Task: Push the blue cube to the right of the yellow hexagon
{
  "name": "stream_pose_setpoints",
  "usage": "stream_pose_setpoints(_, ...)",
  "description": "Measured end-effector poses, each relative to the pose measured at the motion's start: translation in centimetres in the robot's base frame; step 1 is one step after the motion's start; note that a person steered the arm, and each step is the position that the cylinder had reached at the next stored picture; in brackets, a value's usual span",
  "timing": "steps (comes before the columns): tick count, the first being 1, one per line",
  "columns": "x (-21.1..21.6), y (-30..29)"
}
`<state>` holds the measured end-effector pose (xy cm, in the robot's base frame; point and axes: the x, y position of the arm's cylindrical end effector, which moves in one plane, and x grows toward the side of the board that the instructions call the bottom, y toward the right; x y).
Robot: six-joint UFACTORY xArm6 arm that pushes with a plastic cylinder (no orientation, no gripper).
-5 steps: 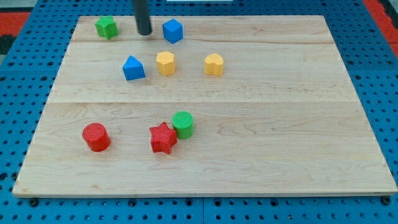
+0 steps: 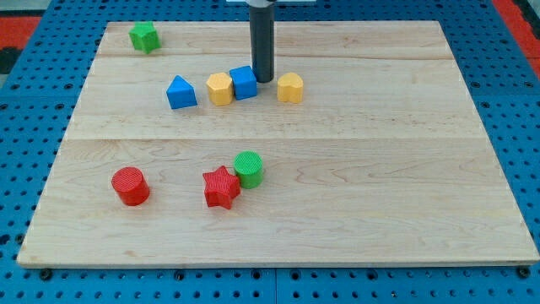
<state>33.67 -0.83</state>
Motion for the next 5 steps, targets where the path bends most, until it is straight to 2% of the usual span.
stream_pose_setpoints(1, 4.9, 0.8)
stream_pose_setpoints(2, 7.9, 0.8)
stream_pose_setpoints(3, 7.9, -1.0)
stream_pose_setpoints(4, 6.5, -6.3)
stream_pose_setpoints(5, 6.7, -5.0)
